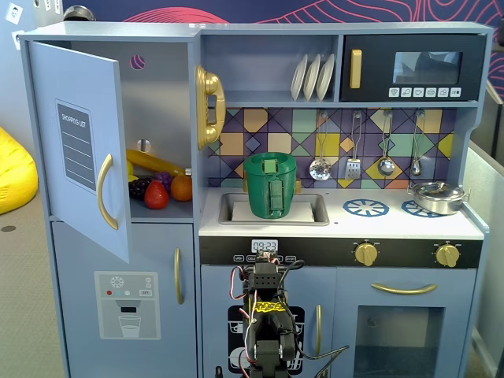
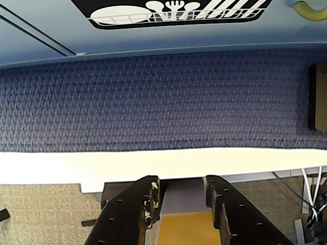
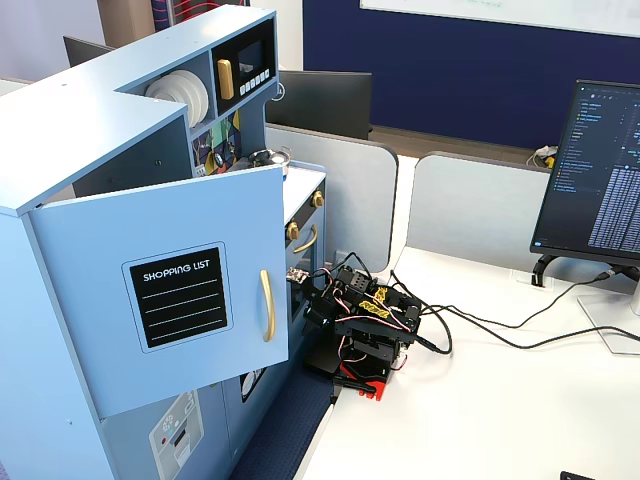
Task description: Close the left cabinet door
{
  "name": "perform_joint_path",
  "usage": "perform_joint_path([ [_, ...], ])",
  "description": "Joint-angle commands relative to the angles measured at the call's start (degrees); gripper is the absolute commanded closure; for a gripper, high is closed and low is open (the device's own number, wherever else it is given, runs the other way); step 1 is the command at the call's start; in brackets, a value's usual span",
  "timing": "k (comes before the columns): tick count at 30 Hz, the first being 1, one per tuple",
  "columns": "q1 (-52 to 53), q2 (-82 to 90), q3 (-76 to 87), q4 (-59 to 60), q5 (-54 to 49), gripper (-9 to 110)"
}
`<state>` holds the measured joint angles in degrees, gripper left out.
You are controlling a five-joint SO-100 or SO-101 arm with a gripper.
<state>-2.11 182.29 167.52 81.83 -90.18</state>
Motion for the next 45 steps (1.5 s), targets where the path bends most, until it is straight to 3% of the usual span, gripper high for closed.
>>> perform_joint_path([
  [1, 0.44, -0.18, 4.22, 5.98, 1.93, 101],
  [10, -0.35, -0.18, 4.22, 5.98, 1.93, 101],
  [14, -5.54, -0.26, 4.22, 5.62, 2.81, 101],
  [19, -20.39, -0.97, 0.79, -0.88, 2.72, 102],
  [29, -53.61, -11.60, -15.64, -25.93, 0.97, 102],
  [33, -66.36, -13.36, -20.74, -29.79, -0.44, 102],
  [45, -87.98, -23.12, -34.63, -46.23, -0.88, 102],
])
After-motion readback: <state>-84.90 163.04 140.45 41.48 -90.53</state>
